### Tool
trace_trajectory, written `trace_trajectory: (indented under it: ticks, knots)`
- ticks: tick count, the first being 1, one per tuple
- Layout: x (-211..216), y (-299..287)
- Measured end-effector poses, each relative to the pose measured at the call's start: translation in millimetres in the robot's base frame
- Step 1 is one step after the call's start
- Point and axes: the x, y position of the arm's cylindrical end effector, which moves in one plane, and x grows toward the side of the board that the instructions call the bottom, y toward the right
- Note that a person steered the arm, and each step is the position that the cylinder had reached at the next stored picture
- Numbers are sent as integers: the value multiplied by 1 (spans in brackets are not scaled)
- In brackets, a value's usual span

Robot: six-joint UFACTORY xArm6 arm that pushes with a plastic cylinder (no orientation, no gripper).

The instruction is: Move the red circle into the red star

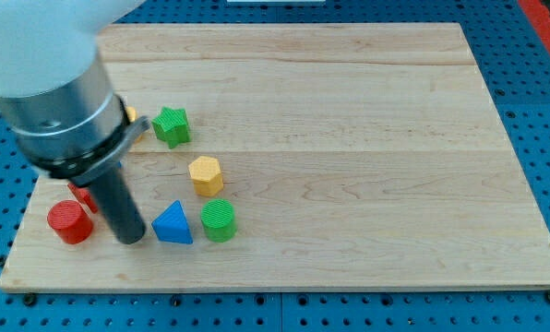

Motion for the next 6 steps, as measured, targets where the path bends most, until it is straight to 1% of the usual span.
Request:
trace_trajectory:
  ticks: [1, 2, 3, 4, 5, 6]
  knots:
    - [44, -5]
    - [38, -46]
    - [12, -45]
    - [20, -59]
    - [4, -86]
    - [-19, -49]
